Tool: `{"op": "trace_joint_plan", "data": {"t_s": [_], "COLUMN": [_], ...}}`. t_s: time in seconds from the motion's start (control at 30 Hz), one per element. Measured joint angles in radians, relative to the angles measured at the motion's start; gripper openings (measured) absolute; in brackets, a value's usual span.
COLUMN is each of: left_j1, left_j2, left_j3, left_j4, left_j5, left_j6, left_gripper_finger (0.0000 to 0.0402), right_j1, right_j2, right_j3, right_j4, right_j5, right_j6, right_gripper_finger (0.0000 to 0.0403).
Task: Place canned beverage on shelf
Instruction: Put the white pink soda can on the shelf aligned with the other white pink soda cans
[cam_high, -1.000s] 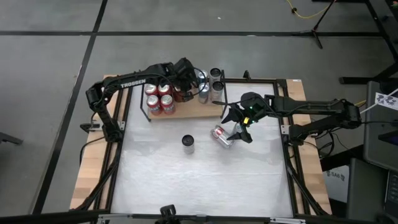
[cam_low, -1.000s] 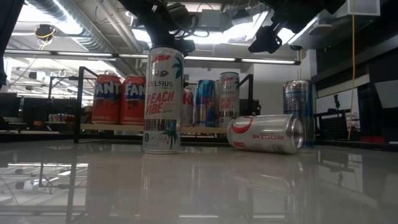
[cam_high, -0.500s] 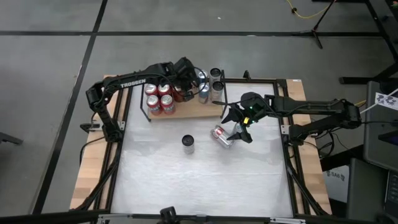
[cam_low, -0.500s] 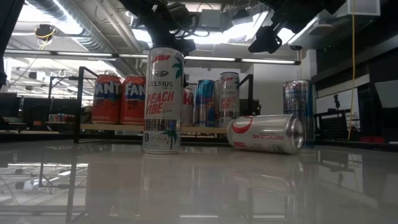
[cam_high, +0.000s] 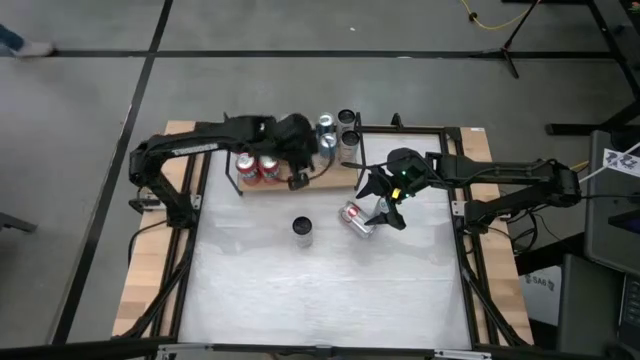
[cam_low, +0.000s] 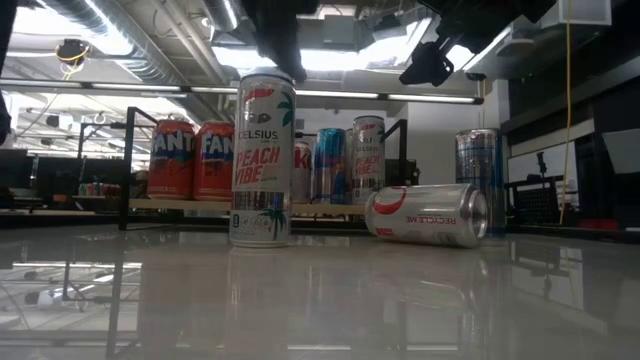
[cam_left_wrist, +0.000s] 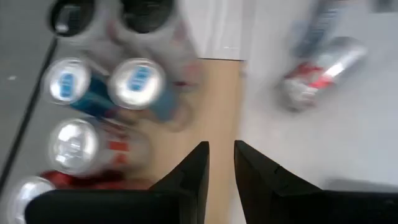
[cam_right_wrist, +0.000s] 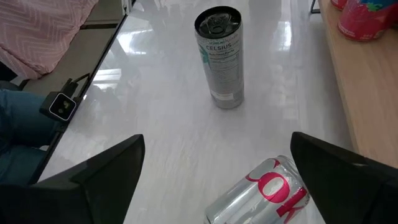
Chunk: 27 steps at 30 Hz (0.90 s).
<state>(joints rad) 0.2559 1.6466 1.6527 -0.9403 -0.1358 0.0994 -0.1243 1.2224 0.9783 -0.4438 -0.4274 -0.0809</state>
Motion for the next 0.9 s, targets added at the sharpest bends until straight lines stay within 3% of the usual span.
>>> {"op": "trace_joint_plan", "data": {"t_s": [0.27,0.53,0.9], "left_j1": [-0.219,-0.445,-0.592], "left_j2": [-0.140,-0.198,-0.196], "left_j3": [-0.069,-0.231,-0.417], "left_j4": [-0.055,-0.054,-0.016], "left_j5": [-0.027,-0.256,-0.268], "left_j6": [-0.192,-0.423,-0.667], "left_gripper_finger": [0.0064,0.0064,0.0064], "right_j1": [0.000,0.000,0.000], "right_j2": [0.000,0.000,0.000], "right_j3": [0.000,0.000,0.001], "right_j4": [0.001,0.024,0.102], "right_j5": [0.000,-0.003,0.048], "right_j6": [0.001,0.002,0.199], "right_gripper_finger": [0.0392,0.0392,0.0392]}}
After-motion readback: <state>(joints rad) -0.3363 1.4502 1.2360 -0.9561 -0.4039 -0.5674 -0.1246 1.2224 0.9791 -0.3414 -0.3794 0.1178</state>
